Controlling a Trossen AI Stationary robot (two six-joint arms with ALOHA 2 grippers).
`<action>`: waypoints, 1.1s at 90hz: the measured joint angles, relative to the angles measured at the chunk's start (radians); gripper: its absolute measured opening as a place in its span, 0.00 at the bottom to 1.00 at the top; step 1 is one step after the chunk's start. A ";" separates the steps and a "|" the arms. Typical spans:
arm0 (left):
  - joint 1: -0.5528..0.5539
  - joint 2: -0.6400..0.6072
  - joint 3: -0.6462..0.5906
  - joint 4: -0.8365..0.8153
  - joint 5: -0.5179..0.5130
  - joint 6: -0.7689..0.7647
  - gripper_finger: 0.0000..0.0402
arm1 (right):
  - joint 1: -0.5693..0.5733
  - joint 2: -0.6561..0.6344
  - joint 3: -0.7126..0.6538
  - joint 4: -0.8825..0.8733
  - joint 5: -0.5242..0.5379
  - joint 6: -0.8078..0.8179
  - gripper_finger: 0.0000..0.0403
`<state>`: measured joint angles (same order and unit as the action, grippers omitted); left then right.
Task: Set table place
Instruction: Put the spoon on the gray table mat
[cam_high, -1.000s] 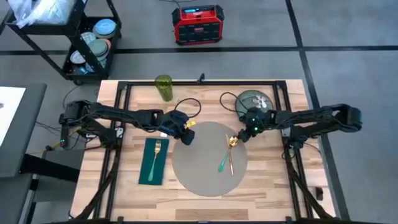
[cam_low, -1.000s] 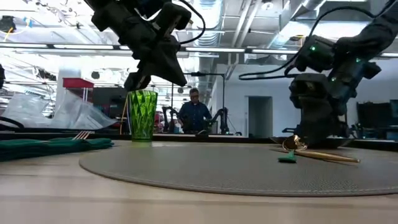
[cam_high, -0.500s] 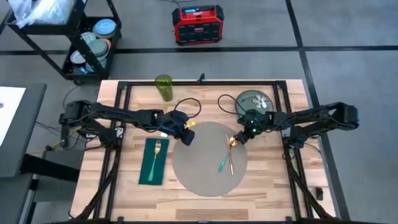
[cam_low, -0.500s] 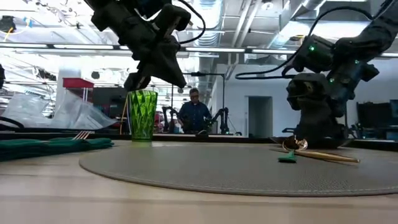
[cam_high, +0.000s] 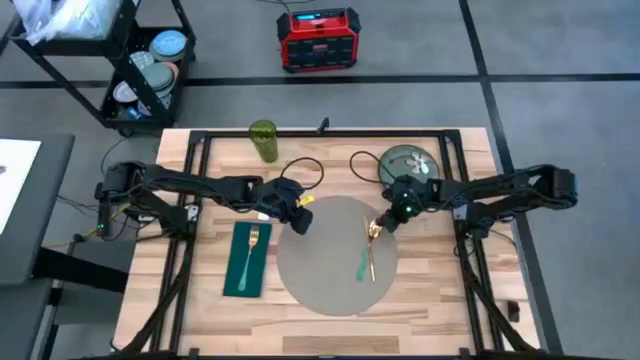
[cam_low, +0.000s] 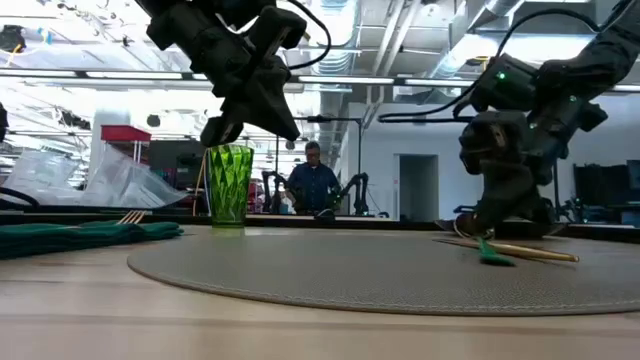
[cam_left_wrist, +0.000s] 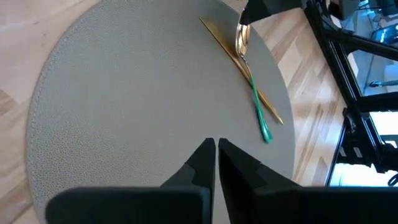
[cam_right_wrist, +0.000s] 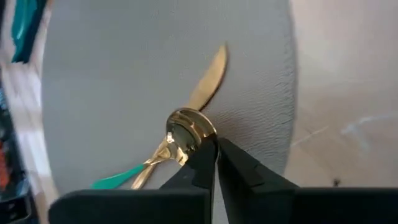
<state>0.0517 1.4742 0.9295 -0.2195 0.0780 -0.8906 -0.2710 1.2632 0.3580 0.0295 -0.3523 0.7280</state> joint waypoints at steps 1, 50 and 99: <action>0.000 0.000 0.000 0.000 0.000 0.000 0.00 | 0.000 0.000 0.000 0.002 -0.006 0.000 0.00; 0.000 0.000 0.000 -0.001 0.000 0.016 0.00 | -0.113 -0.160 0.096 -0.318 -0.225 -0.109 0.00; 0.000 0.000 0.000 -0.008 0.000 0.049 0.00 | -0.235 -0.117 0.144 -0.581 -0.229 -0.409 0.00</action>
<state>0.0521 1.4742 0.9295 -0.2277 0.0784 -0.8413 -0.5058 1.1466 0.5018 -0.5518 -0.5813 0.3189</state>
